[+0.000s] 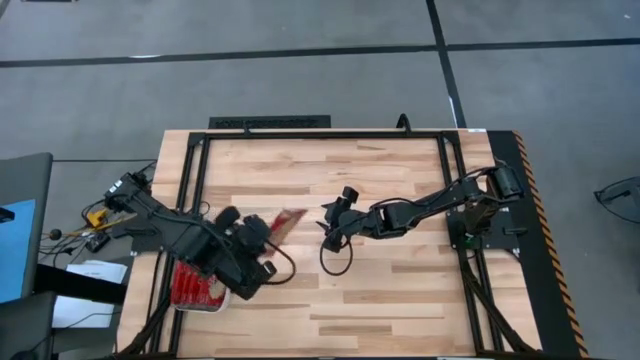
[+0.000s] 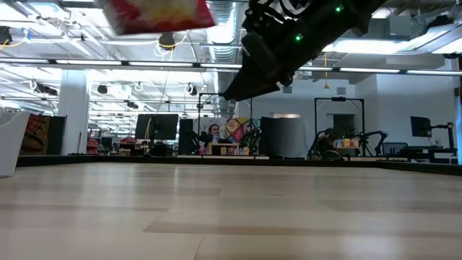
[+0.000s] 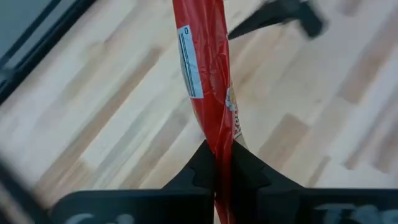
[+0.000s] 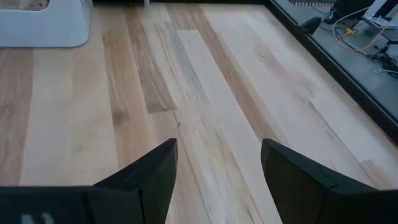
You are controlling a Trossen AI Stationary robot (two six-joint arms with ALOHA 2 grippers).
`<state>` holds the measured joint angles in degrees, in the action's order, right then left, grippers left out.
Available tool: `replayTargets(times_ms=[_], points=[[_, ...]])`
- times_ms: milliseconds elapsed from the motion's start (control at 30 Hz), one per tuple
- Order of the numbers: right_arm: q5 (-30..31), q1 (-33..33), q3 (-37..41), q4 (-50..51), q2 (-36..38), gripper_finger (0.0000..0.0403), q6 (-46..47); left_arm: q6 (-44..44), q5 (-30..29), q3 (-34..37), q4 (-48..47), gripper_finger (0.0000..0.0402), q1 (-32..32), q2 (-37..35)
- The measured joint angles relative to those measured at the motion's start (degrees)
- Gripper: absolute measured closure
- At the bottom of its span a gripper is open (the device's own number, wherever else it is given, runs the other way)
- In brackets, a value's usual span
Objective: Sort popcorn bags into baskets
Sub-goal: Put the red popcorn bag into the white bin
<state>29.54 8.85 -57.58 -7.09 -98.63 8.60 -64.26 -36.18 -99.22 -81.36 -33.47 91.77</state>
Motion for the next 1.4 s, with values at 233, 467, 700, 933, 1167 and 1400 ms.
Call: replayTargets(times_ms=[233, 467, 700, 933, 1167, 1400], points=[[0.0, 0.1, 0.0, 0.0, 0.0, 0.0148, 0.4, 12.8, 1.7, 1.0, 17.6, 0.0399, 0.7, 0.2], [0.0, 0.1, 0.0, 0.2, 0.0, 0.0148, 0.2, 18.1, 5.2, 1.0, 23.1, 0.0399, 0.4, 0.2], [0.0, 0.1, -0.1, 0.5, 0.0, 0.0148, 0.1, 17.5, 8.9, 1.0, 24.8, 0.0399, -0.3, 4.3], [0.0, 0.1, -0.1, 1.1, 0.0, 0.0148, 0.0, 4.0, 13.7, 1.0, 14.0, 0.0399, -0.6, 10.7], [-0.2, 0.1, -0.1, 1.2, 0.0, 0.0148, 0.1, -17.1, 12.5, 1.0, -3.4, 0.0397, -3.2, 8.8], [-0.2, -0.1, -0.1, 1.8, 0.0, 0.0148, 0.4, -29.4, 22.0, 1.3, -8.5, 0.0399, -6.3, 8.5]])
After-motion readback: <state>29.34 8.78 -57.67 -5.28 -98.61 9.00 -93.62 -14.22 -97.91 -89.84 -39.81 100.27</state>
